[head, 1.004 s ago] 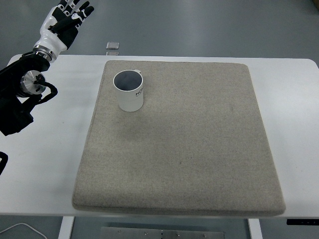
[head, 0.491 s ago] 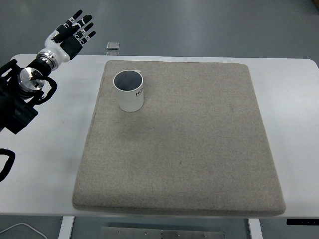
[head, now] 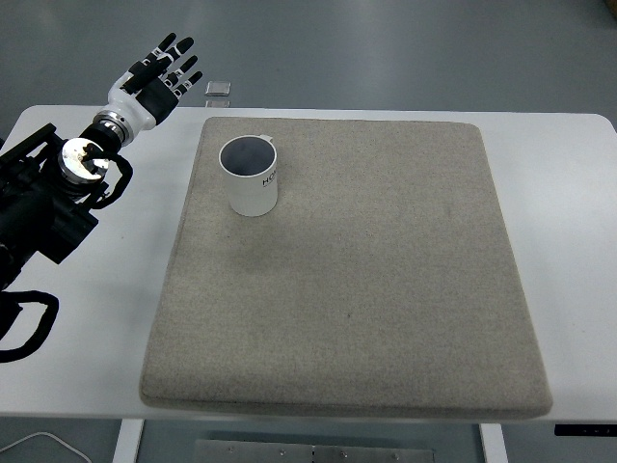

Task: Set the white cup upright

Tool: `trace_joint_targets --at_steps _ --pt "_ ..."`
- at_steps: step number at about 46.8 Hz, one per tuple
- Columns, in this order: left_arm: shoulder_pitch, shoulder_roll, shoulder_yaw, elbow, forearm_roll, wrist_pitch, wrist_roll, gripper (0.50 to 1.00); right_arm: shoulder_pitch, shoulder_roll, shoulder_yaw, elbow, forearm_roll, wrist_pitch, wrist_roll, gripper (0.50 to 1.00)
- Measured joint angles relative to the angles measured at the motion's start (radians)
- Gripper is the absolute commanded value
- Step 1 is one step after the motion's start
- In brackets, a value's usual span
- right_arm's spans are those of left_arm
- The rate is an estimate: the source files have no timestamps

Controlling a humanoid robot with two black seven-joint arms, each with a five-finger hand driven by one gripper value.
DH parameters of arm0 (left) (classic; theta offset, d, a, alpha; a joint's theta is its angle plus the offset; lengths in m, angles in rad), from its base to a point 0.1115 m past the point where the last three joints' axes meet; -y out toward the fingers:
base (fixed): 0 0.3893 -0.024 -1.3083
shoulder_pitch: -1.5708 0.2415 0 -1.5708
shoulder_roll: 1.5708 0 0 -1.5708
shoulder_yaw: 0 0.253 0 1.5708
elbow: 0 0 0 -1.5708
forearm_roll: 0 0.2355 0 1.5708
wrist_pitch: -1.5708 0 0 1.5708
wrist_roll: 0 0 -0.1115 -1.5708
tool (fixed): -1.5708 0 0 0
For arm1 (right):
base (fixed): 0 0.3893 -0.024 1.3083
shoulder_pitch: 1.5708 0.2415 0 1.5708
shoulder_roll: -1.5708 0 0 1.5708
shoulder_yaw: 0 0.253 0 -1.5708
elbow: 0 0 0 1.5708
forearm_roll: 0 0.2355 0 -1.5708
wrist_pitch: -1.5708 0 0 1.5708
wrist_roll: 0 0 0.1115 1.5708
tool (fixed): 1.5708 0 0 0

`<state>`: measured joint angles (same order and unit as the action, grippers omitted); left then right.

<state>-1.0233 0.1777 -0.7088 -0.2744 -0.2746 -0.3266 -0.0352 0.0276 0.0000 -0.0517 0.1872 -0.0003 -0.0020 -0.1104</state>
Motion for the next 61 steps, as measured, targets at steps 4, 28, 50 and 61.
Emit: trace_joint_targets --at_steps 4,28,50,61 --pt "0.000 -0.011 0.000 0.001 0.003 0.000 -0.001 0.994 0.000 0.000 0.001 0.000 0.000 0.001 0.000 0.930" --pt "-0.001 -0.034 0.000 0.003 0.005 0.003 -0.002 0.992 0.000 0.000 0.008 0.000 0.005 0.004 0.000 0.930" --pt "0.000 -0.031 0.000 0.001 0.005 0.003 -0.009 0.992 0.000 0.000 0.009 0.001 0.005 0.004 0.000 0.930" --pt "0.002 -0.031 0.001 0.001 0.005 0.003 -0.011 0.992 0.000 0.000 0.009 0.002 0.006 0.004 0.000 0.930"
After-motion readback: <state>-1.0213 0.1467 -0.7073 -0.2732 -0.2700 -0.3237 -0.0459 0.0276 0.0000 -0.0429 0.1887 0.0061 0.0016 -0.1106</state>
